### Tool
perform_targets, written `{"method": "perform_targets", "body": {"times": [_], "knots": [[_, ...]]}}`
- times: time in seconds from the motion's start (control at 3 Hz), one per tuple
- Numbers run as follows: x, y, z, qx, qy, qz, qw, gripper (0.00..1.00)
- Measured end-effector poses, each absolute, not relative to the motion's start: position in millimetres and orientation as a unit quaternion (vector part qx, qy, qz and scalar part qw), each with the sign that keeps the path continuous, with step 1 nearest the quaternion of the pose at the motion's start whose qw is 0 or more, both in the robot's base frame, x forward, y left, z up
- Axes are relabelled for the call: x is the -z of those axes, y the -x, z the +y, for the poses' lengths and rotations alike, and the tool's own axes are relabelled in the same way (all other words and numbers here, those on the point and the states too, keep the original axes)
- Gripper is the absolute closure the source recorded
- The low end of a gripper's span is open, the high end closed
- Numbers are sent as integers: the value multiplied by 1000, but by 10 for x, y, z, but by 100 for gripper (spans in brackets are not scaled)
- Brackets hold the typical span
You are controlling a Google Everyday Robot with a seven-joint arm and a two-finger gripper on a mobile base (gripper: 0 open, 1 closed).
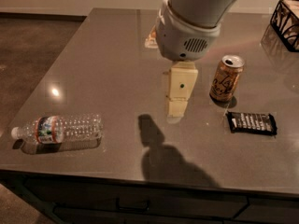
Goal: Pick water bottle
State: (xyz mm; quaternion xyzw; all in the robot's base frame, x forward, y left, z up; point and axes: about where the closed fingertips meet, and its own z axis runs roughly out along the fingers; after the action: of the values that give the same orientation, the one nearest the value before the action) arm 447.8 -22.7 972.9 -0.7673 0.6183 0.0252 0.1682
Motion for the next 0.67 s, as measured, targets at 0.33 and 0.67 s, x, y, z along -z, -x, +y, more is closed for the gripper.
{"method": "perform_targets", "body": {"times": [0.33, 0.67], "knots": [[-9600, -4424, 32, -39, 784, 597, 163, 0], [-9433, -4357, 250, -50, 794, 587, 152, 0]]}}
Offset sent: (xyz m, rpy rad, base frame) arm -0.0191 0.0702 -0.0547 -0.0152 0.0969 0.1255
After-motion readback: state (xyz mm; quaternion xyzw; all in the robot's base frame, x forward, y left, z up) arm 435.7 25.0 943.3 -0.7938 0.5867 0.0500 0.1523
